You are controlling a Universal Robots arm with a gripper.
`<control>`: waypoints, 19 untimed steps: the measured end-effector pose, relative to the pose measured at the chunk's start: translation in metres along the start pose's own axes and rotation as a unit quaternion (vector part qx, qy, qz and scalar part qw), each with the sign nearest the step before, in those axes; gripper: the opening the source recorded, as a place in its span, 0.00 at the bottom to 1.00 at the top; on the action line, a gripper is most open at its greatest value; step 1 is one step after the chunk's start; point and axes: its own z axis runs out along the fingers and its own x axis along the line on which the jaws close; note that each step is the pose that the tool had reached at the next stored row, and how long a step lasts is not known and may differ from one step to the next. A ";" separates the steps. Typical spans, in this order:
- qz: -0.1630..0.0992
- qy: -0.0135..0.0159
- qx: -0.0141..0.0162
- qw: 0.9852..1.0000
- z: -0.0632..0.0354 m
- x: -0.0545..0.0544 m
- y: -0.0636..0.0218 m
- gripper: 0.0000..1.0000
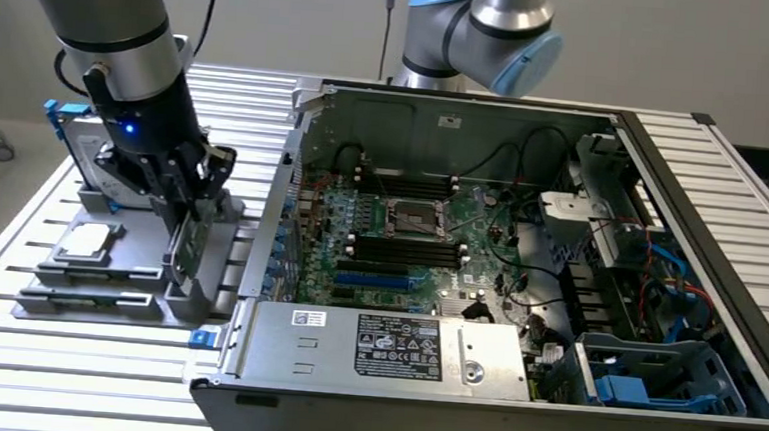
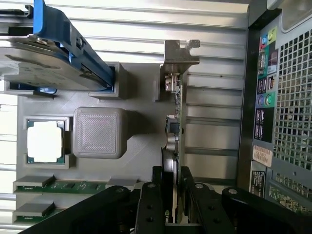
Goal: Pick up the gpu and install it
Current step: 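Pick up the gpu and move the gpu toward the slot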
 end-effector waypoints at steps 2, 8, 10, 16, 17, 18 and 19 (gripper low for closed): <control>0.000 0.000 -0.001 1.000 -0.0076 0.000 0.0005 0.26; 0.000 0.000 -0.001 1.000 -0.0348 0.000 0.0024 0.26; 0.000 0.000 -0.001 1.000 -0.0438 0.000 0.0028 0.26; 0.002 0.000 -0.001 1.000 -0.0712 -0.001 0.0034 0.26; 0.002 0.000 -0.001 1.000 -0.0757 -0.001 0.0033 0.26; 0.002 0.000 -0.001 1.000 -0.0802 -0.002 0.0031 0.26; 0.002 0.000 -0.001 1.000 -0.0848 -0.004 0.0028 0.26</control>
